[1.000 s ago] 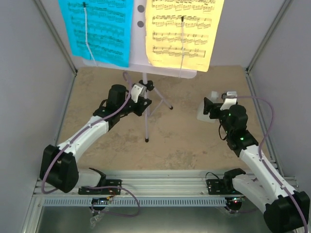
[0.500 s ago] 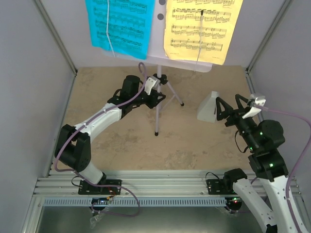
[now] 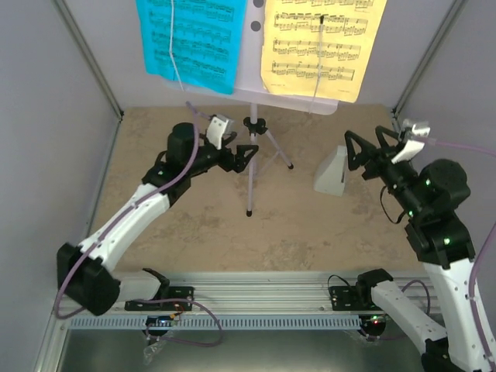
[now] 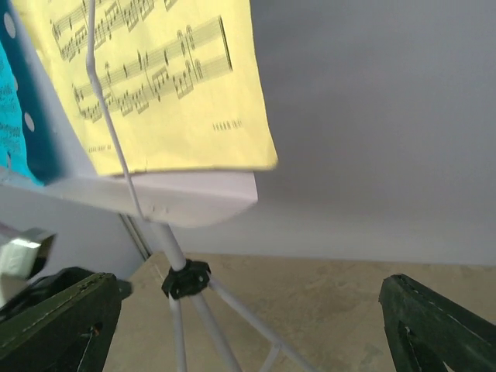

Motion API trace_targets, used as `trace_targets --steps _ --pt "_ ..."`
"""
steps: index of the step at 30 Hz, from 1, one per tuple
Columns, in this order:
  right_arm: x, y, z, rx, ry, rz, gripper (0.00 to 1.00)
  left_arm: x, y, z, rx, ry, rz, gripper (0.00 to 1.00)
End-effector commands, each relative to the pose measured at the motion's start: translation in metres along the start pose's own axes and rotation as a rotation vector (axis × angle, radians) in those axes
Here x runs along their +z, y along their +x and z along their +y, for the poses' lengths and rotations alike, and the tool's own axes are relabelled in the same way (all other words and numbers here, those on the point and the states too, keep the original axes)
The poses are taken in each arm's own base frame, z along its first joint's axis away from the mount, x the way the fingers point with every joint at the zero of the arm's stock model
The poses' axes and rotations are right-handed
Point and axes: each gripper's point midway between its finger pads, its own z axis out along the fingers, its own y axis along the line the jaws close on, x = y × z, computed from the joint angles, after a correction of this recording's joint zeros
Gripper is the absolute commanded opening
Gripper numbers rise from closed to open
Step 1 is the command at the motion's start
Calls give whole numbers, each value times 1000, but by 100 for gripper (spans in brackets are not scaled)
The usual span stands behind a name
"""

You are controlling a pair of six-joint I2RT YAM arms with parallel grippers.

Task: Pack up the instrument practice props

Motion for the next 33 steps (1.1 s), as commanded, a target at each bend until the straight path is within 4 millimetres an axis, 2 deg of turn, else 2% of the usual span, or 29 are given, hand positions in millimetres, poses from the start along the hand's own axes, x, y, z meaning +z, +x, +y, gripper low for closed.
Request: trace_targets --steps 1,3,5,9,14,18,24,33 --pt "16 -27 11 -45 -30 -2 93 -30 -8 -5 -63 -40 -62 96" --pt "26 -38 19 -59 -62 -4 92 -46 -10 -14 -90 -27 -77 96" --pt "35 -54 32 -69 -115 -6 92 -61 -17 -32 -106 37 -85 94" --pt "55 -74 41 -64 -154 5 90 -90 -47 -78 -170 231 -91 92" --pt "69 -93 44 -30 -240 17 86 -115 -85 -101 -172 280 -118 89" --pt "72 -101 39 4 -287 27 80 -108 -89 -110 -172 279 -83 88" --pt "73 -94 39 37 -381 74 73 -94 -93 -133 -156 309 -59 88" --pt "68 -95 45 33 -428 55 48 -83 -109 -184 -140 399 -74 87"
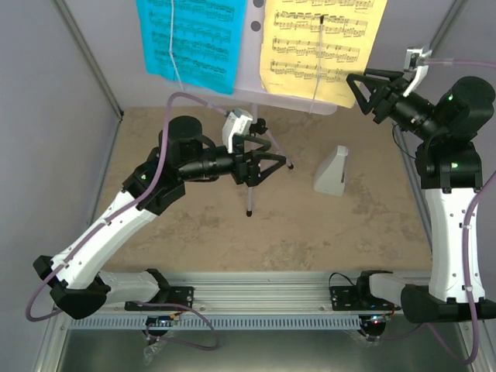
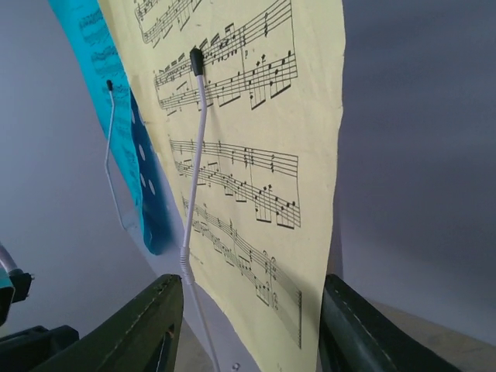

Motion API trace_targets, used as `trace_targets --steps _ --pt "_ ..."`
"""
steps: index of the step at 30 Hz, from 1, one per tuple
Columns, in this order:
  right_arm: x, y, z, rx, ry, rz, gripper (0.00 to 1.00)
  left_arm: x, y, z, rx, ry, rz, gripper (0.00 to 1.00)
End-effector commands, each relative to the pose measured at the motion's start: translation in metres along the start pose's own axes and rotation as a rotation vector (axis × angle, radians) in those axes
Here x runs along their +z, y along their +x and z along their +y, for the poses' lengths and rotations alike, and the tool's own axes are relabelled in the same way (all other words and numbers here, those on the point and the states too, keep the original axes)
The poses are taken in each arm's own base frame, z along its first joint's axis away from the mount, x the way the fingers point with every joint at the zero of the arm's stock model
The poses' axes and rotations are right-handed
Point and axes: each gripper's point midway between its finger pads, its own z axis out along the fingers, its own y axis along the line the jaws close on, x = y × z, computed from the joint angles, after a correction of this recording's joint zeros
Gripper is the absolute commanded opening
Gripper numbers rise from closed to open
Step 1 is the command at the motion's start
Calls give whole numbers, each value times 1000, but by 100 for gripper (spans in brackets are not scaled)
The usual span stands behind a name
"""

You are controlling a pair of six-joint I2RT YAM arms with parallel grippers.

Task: Pack up the instrument practice props

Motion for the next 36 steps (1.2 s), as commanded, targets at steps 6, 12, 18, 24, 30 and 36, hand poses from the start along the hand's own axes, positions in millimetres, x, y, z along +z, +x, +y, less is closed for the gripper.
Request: trace_targets --steps 6,12,18,24,30,36 --pt "-5 -2 12 -4 -62 -27 41 13 -55 -36 -35 103 -160 87" --pt "3 -2 4 28 -72 -43 37 34 -98 -35 -19 83 -250 86" --pt "9 -9 5 59 -116 -74 31 57 -128 -28 -25 69 -322 80" --pt "14 -20 6 59 -146 -91 27 73 -151 -20 -4 21 -353 75" --pt "20 -33 12 68 -191 -99 21 89 -162 -14 -4 29 -389 71" --pt "16 -46 21 39 -200 -124 15 98 -171 -8 6 9 -407 64"
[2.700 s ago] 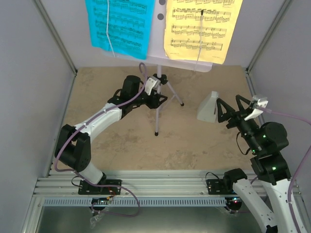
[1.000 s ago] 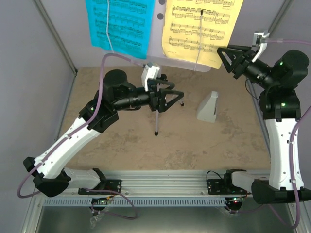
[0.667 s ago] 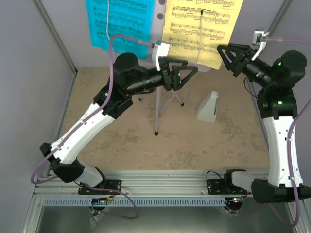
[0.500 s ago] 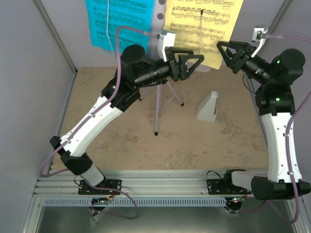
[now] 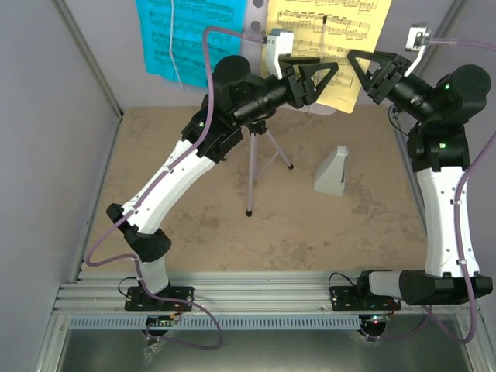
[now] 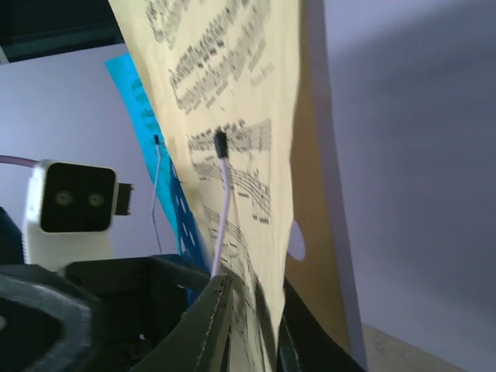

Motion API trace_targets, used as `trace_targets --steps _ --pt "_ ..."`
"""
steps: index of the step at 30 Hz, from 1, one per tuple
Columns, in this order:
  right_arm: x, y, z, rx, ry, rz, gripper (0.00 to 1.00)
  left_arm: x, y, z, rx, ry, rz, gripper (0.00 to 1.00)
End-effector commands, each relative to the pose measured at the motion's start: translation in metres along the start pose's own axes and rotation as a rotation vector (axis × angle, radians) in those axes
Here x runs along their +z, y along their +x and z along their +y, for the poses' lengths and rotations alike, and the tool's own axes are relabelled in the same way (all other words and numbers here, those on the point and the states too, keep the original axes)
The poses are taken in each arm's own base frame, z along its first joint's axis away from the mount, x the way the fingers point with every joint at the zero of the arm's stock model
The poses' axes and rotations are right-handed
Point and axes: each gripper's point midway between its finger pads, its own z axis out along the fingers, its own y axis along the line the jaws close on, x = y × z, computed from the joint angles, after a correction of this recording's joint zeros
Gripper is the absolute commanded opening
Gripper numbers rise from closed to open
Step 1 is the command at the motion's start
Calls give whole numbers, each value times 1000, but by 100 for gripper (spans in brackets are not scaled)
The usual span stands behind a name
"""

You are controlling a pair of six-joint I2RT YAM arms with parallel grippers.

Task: Pack up the instrument practice props

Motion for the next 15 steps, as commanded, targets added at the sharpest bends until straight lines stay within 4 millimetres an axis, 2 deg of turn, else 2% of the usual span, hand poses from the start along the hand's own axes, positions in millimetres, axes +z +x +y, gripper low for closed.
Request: trace_targets --steps 1,5,6,11,15 --pt "-5 -19 23 -53 -48 -33 13 4 -10 -2 18 -8 -36 62" --pt "-5 -19 22 -64 -45 -34 11 6 -10 4 26 -31 -45 60" --pt "-4 -19 22 -64 -43 -34 9 7 -9 5 27 -34 -45 56" --pt "-4 -17 19 -67 -40 -30 1 11 -7 2 39 -1 -43 31" --pt "-5 -20 16 -79 -10 -42 1 13 0 4 60 0 -22 9"
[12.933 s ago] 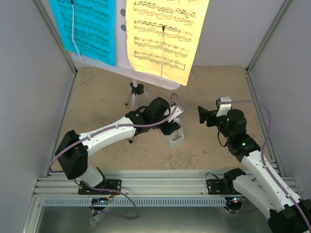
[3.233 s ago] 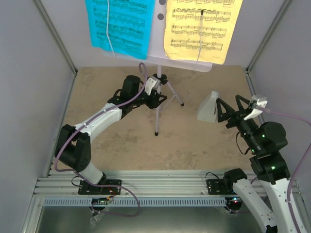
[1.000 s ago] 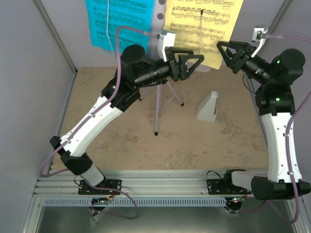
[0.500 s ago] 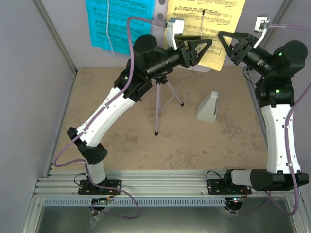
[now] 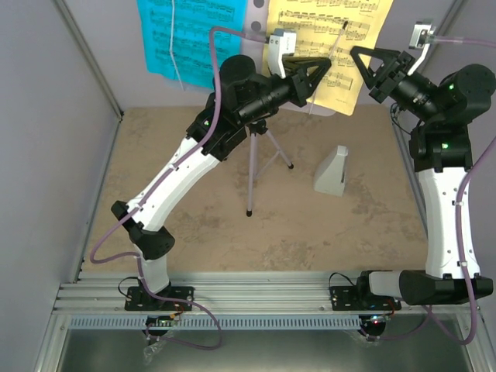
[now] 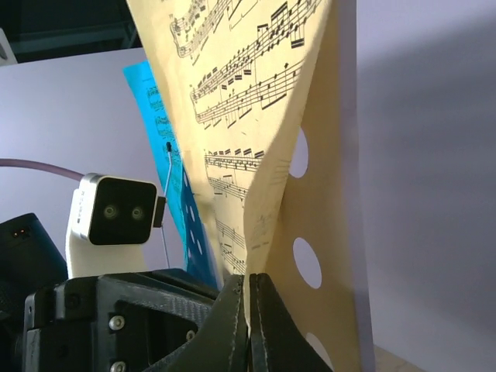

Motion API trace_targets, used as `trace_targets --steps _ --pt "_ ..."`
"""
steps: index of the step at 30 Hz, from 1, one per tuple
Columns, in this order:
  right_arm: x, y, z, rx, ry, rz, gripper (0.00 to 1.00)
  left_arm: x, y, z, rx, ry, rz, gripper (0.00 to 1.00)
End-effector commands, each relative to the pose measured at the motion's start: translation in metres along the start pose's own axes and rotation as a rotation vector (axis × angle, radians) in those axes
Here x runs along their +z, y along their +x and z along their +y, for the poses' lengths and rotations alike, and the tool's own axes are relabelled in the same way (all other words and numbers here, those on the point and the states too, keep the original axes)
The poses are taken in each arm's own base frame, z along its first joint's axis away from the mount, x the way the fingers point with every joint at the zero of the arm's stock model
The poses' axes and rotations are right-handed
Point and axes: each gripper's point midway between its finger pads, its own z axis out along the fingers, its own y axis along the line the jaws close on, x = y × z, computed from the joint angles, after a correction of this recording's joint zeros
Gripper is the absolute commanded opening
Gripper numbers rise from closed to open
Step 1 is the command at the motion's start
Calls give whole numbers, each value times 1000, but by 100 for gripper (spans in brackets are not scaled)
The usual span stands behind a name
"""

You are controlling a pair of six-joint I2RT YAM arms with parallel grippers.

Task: Pack up the instrument practice props

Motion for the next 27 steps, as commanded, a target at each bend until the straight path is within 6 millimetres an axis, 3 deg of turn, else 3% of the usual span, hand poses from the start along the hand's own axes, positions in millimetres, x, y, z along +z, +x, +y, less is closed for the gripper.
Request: trace_targets --steps 1,3,14,18,27 --pt "-4 -7 1 -35 27 -18 0 3 1 -10 37 47 2 5" --pt "-6 -7 -1 -43 52 -26 0 3 3 -12 59 71 9 0" --pt "-22 -13 -20 -68 222 -99 0 -2 9 -27 150 188 10 0" --pt "-30 -18 -28 -83 305 -127 1 -5 4 -21 116 194 -10 0" --pt "-45 -26 -24 -126 378 -163 1 -11 -2 -8 116 140 -31 0"
